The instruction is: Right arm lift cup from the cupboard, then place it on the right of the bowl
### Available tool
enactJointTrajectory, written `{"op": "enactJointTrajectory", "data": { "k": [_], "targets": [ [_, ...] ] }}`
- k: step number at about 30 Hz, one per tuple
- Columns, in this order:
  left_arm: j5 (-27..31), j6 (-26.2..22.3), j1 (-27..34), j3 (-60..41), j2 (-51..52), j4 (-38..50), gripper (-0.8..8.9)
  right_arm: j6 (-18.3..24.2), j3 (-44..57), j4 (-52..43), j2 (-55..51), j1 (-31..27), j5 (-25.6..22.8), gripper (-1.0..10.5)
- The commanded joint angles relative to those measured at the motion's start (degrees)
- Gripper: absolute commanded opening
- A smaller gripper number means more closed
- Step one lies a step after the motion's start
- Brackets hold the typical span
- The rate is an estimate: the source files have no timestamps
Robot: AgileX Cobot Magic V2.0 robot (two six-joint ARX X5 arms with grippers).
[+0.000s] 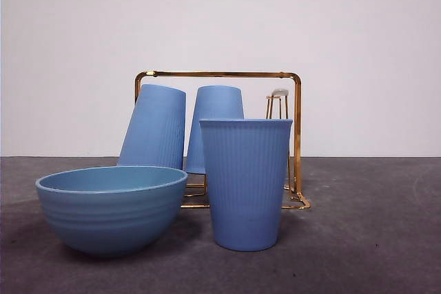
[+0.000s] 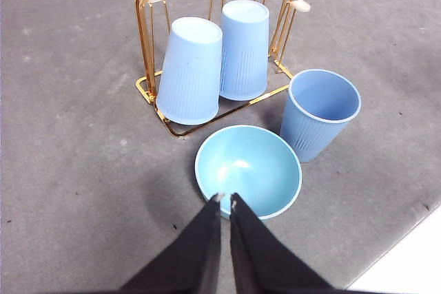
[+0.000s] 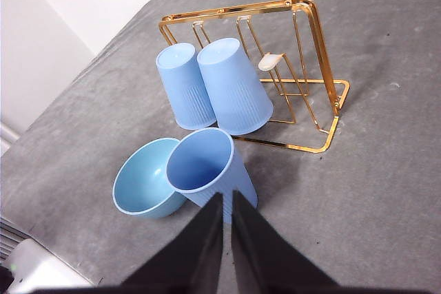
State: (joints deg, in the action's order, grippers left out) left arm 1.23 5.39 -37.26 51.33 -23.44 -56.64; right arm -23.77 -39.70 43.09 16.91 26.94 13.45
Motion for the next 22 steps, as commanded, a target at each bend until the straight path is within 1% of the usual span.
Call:
{"op": "enactJointTrajectory", "data": {
  "k": [1, 10, 13, 14, 16, 18, 20, 22],
  "targets": [
    [0.1, 0.2, -0.3, 0.4, 0.0, 1.0, 0.19, 0.7, -0.5, -0.5, 0.2, 0.3, 0.0, 0.2],
    [0.1, 0.2, -0.2, 0.3, 0.1, 1.1, 0.19, 0.7, -0.5, -0.6, 0.2, 0.3, 0.0, 0.2],
    [0.1, -0.3, 2.2, 0.2, 1.2, 1.7, 0.19, 0.7, -0.5, -0.6, 0.2, 0.3, 0.0, 0.2],
    [0.1, -2.0, 4.0, -0.3, 1.7, 2.8, 0.19, 0.7, -0.5, -0.6, 0.2, 0.3, 0.0, 0.2],
    [0.1, -7.1, 8.3, -2.7, 3.1, 6.7, 0.19, 0.7, -0.5, -0.6, 0.2, 0.3, 0.0, 0.2],
    [0.1, -11.1, 13.8, -8.2, 6.0, 14.9, 0.19, 0.7, -0.5, -0.6, 0.2, 0.3, 0.0, 0.2],
    [0.1, -12.0, 19.7, -14.8, 9.0, 23.6, 0.19, 0.7, -0.5, -0.6, 0.2, 0.3, 0.0, 0.2],
    [0.1, -10.6, 25.8, -21.7, 11.6, 30.2, 0.19, 0.7, -0.5, -0.6, 0.2, 0.3, 0.0, 0.2]
  ]
}}
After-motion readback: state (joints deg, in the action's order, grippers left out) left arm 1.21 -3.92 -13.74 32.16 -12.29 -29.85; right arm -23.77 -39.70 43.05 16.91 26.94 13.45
